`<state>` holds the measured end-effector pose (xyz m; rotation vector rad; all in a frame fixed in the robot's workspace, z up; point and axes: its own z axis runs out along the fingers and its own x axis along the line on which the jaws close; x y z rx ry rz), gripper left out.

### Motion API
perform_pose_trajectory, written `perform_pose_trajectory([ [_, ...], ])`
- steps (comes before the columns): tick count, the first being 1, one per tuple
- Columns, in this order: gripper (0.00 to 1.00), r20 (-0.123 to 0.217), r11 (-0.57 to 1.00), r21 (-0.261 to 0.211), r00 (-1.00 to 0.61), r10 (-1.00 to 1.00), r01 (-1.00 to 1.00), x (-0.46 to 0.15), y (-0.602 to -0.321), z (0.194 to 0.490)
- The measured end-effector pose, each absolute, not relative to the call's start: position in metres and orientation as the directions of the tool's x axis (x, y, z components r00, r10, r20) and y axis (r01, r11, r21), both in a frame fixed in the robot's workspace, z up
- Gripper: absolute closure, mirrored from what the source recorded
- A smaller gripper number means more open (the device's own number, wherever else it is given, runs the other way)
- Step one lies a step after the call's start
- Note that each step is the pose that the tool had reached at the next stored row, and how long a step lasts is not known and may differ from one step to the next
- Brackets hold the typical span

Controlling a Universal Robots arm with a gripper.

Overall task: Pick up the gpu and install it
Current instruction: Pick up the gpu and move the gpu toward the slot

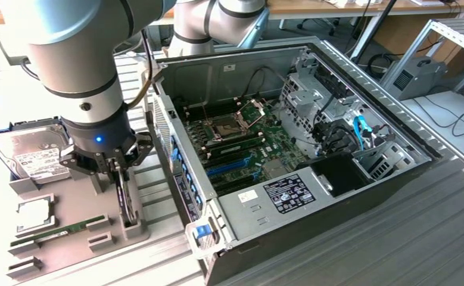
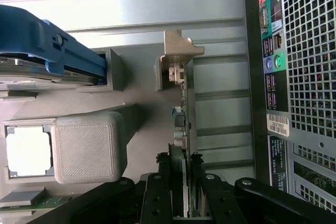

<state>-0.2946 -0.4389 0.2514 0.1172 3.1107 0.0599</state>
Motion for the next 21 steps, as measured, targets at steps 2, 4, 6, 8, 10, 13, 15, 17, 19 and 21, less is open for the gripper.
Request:
perform_pose_trajectory([
  [2,0.73,-0.027,0.996,0.040,-0.997,0.076,0.075,-0.2946,-0.4389,0.2517],
  [4,0.73,-0.027,0.996,0.039,-0.997,0.076,0.075,-0.2946,-0.4389,0.2520],
  [6,0.73,-0.027,0.996,0.039,-0.997,0.076,0.075,-0.2946,-0.4389,0.2525],
  [8,0.73,-0.027,0.996,0.039,-0.997,0.076,0.075,-0.2946,-0.4389,0.2530],
  [10,0.73,-0.027,0.996,0.039,-0.997,0.076,0.075,-0.2946,-0.4389,0.2537],
  [13,0.73,-0.027,0.996,0.039,-0.997,0.076,0.075,-0.2946,-0.4388,0.2551],
  [15,0.73,-0.027,0.996,0.040,-0.997,0.076,0.075,-0.2946,-0.4389,0.2560],
  [17,0.73,-0.027,0.996,0.039,-0.997,0.076,0.075,-0.2946,-0.4389,0.2564],
  [19,0.73,-0.027,0.996,0.039,-0.997,0.076,0.075,-0.2946,-0.4389,0.2569],
  [21,0.73,-0.027,0.996,0.039,-0.997,0.076,0.075,-0.2946,-0.4389,0.2576],
])
